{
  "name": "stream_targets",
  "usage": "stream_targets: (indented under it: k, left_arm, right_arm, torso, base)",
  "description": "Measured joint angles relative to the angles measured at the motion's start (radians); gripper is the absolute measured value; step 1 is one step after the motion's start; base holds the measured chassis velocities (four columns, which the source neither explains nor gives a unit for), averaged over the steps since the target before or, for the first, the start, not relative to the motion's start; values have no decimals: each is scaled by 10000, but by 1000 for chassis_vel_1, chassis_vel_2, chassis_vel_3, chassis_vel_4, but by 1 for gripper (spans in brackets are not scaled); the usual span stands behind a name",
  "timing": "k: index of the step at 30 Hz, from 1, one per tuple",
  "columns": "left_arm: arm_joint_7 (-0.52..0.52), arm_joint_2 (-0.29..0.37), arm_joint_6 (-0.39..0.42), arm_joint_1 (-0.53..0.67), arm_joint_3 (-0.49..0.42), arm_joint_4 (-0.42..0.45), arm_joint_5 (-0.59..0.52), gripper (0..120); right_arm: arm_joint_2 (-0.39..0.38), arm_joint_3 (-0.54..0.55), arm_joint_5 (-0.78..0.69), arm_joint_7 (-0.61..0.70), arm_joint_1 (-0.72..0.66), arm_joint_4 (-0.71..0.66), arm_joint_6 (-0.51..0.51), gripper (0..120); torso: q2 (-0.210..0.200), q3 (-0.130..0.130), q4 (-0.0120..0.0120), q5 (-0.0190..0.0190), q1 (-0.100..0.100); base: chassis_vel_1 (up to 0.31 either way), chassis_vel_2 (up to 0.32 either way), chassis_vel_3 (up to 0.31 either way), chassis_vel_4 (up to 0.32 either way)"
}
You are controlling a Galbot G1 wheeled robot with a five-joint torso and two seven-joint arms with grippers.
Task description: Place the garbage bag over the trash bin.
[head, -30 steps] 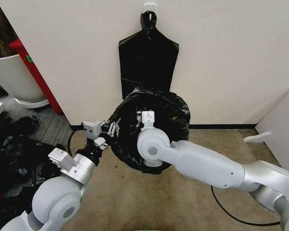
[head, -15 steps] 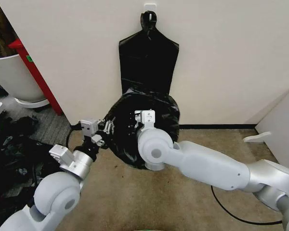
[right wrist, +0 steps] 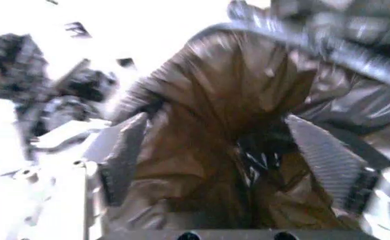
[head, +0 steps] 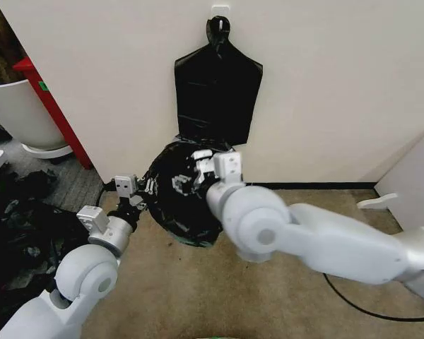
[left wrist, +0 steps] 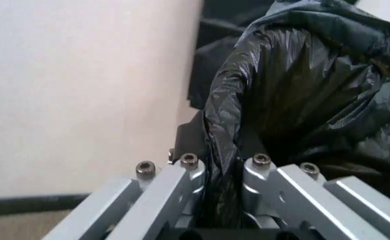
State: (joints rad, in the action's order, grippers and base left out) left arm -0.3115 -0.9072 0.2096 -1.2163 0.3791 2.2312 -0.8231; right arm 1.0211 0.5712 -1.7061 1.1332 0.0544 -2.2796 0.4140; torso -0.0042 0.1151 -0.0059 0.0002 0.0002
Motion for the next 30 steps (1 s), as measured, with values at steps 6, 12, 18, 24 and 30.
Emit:
stream_targets:
  k: [6, 12, 18, 24, 30]
  left_arm:
    - [-266, 56, 410, 247, 135, -246, -1323, 4]
    - [1266, 182, 761, 141, 258, -567, -3056, 4]
    - [2671, 358, 758, 0, 345, -1086, -3553, 4]
    - [3255, 469, 582, -132, 414, -1200, -3486, 4]
    - [3534, 504, 302, -268, 479, -1089, -3455, 4]
  right_arm:
    - [-1135, -626, 339, -1994, -292, -823, -340, 99]
    - [-3093, -1895, 485, -4045, -74, -610, -145, 100]
    - [-4120, -3040, -1048, -4413, 610, -265, 11, 100]
    - [-5070, -4094, -2581, -5998, 962, 707, 594, 100]
    - [-5820, -4165, -2748, -8139, 1509, 1379, 1067, 100]
  torso:
    - [0, 0, -1, -1, 0]
    - [0, 0, -6, 1, 0]
    - [0, 0, 0, 0, 0]
    - [0, 0, 1, -1, 0]
    - [0, 0, -3, 1, 0]
  base:
    - [0, 0, 0, 0]
    - [0, 0, 0, 0]
    - [0, 0, 0, 0]
    - [0, 0, 0, 0]
    - [0, 0, 0, 0]
